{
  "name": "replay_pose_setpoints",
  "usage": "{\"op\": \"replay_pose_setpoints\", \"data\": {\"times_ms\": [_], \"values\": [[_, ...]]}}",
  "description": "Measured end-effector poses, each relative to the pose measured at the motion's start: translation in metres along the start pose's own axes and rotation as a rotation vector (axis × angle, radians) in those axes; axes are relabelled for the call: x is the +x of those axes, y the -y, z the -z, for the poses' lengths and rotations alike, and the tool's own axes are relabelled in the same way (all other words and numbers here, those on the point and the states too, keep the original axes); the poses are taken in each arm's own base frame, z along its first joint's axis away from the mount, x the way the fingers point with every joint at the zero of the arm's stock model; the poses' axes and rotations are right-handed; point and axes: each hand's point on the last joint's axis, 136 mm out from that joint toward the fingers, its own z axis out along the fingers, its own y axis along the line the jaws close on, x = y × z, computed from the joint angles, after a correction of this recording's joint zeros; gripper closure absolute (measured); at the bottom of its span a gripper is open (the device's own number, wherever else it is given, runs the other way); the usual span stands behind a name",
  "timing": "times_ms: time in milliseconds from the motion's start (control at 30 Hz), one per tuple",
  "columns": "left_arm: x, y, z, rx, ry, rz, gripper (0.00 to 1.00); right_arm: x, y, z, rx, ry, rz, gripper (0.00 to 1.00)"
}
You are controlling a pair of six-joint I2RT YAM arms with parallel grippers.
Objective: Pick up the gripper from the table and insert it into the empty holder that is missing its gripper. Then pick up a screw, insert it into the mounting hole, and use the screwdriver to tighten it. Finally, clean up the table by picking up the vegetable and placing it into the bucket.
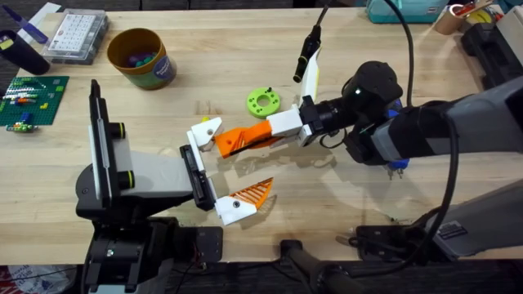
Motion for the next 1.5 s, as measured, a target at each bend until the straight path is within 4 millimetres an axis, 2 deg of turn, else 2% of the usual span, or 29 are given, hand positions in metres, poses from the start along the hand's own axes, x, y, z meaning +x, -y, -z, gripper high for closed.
{"op": "replay_pose_setpoints", "data": {"times_ms": [1233, 1500], "values": [[0.004, 0.002, 0.0, 0.009, -0.013, 0.035, 0.012, -0.004, 0.001, -0.001, 0.004, 0.014, -0.02, 0.984], [0.005, 0.01, 0.0, 0.055, -0.014, 0.054, 0.012, -0.006, 0.005, -0.019, 0.033, -0.04, -0.056, 0.984]]}}
